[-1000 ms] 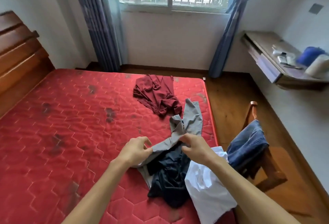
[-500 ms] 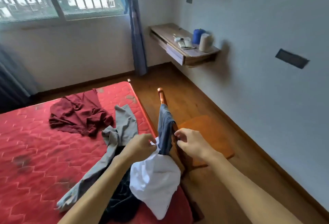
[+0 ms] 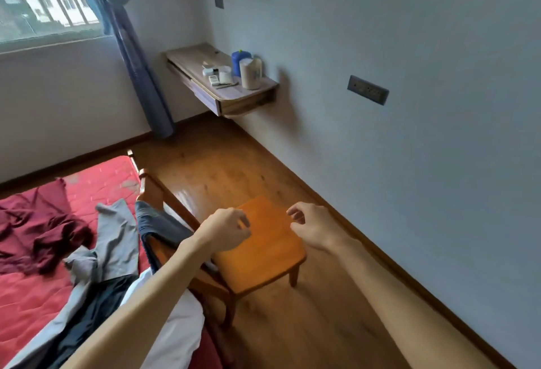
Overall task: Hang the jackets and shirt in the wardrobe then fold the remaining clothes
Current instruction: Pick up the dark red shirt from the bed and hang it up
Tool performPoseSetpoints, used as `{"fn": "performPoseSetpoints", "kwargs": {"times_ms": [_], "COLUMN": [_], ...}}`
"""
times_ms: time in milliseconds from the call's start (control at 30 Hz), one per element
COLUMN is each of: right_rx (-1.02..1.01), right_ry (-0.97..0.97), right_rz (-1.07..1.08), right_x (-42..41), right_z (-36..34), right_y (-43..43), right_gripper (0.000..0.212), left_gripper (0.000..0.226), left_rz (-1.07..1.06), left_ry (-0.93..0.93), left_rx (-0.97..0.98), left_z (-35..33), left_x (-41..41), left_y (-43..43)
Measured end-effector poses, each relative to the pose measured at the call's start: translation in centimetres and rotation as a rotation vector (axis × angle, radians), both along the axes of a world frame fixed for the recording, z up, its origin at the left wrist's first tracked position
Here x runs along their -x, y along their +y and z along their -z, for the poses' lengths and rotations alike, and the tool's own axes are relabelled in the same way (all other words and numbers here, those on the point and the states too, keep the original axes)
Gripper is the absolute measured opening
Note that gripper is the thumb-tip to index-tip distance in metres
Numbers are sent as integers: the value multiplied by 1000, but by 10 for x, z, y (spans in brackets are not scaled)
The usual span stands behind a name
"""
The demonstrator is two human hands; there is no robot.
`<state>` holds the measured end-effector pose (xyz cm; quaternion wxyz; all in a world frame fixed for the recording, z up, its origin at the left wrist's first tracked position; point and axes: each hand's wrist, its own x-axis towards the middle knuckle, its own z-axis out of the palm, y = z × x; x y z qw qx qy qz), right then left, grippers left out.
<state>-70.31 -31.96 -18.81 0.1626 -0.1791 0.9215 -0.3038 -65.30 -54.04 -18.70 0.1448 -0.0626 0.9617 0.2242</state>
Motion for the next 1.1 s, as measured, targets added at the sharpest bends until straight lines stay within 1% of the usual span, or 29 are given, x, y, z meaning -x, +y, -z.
{"fn": "performPoseSetpoints", "kwargs": {"times_ms": [133,267,467,600,767,933,1100], "right_rx": [-5,-30,-94,-78,-45,-34,-21], "right_ry": [7,21,38,47,56,80,66], "right_rz": [-12,-71,-190,-249,-367,-560,-773], "right_x": [62,147,282,359,457,548,602], "right_z": [12,21,16,14,23,27,16], "right_y": [21,33,36,34,21,-6,-54], "right_gripper": [34,35,36,36,34,33,33], "left_gripper": [25,23,19,18,18,17,13], "left_rz": [9,-22,-126,-186,-289,-492,-766], "left_ry": [8,41,75,83,67,67,8], "left_rx": [38,34,1,-3,17,4,-25], "left_z": [6,17,15,2,6,2,-5], "left_x": [66,149,272,335,407,460,466], "left_y": [18,31,39,48,48,53,33]}}
